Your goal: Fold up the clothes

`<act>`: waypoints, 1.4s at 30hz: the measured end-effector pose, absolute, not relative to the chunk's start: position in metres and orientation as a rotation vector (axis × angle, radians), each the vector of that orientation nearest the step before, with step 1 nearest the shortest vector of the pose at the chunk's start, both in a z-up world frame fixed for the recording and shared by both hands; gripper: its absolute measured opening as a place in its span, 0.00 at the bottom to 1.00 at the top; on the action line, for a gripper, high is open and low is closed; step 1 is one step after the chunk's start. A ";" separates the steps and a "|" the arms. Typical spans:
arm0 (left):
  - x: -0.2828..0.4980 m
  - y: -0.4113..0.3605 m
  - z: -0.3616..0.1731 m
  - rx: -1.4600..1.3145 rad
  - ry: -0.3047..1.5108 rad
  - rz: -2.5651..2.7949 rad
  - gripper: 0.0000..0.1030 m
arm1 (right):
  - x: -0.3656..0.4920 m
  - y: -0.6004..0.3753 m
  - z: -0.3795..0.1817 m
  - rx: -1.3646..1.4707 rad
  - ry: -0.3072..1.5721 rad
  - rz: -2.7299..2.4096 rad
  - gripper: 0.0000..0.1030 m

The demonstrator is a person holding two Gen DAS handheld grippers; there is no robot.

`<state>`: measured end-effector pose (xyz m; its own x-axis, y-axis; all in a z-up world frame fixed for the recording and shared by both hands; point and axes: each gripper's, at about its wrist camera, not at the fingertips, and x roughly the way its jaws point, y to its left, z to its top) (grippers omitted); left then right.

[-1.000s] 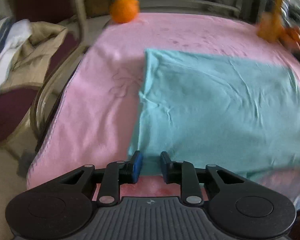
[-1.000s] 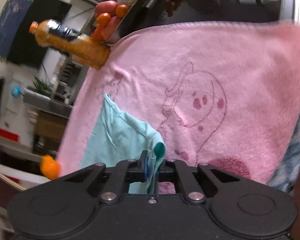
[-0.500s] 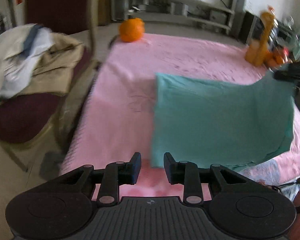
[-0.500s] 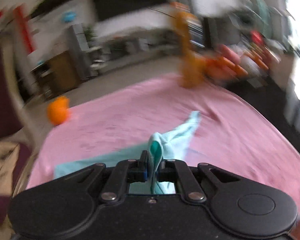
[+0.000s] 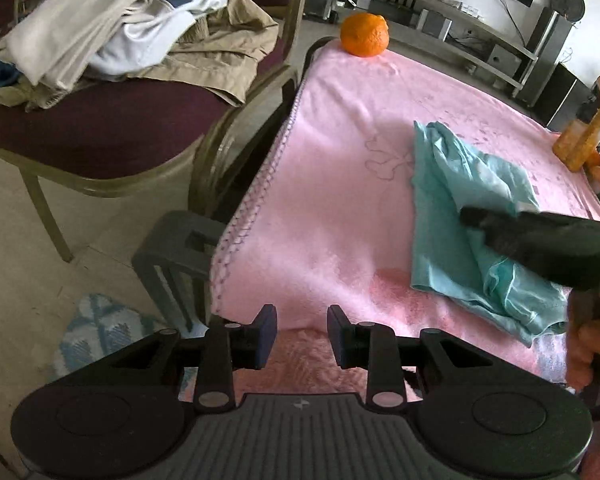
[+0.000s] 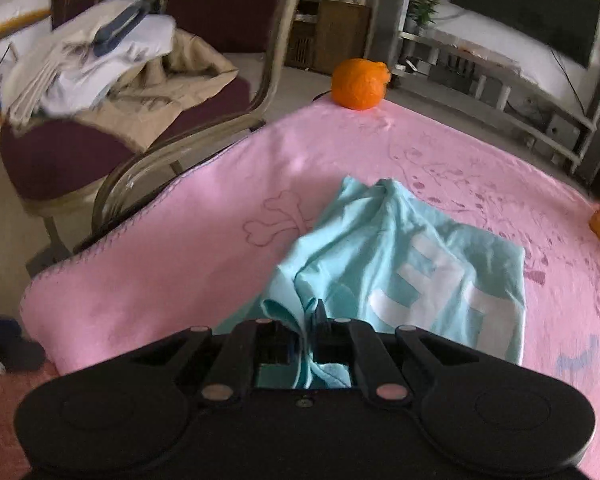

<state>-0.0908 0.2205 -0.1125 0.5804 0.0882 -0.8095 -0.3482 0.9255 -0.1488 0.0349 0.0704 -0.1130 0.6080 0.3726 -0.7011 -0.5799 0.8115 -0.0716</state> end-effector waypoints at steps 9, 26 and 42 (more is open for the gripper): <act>-0.092 0.216 -0.112 -0.289 0.922 0.267 0.29 | 0.029 0.043 -0.083 -0.089 0.675 0.627 0.06; -0.091 0.213 -0.103 -0.277 0.891 0.312 0.26 | 0.027 0.000 -0.078 -0.065 0.835 0.880 0.29; -0.013 0.108 -0.135 0.147 0.920 0.013 0.18 | 0.032 -0.068 -0.123 -0.299 0.858 0.635 0.24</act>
<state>-0.0132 0.1084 -0.1347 0.6064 0.0744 -0.7916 0.0513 0.9899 0.1324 0.0318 -0.0684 -0.1235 0.4865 0.3971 -0.7782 -0.6284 0.7778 0.0040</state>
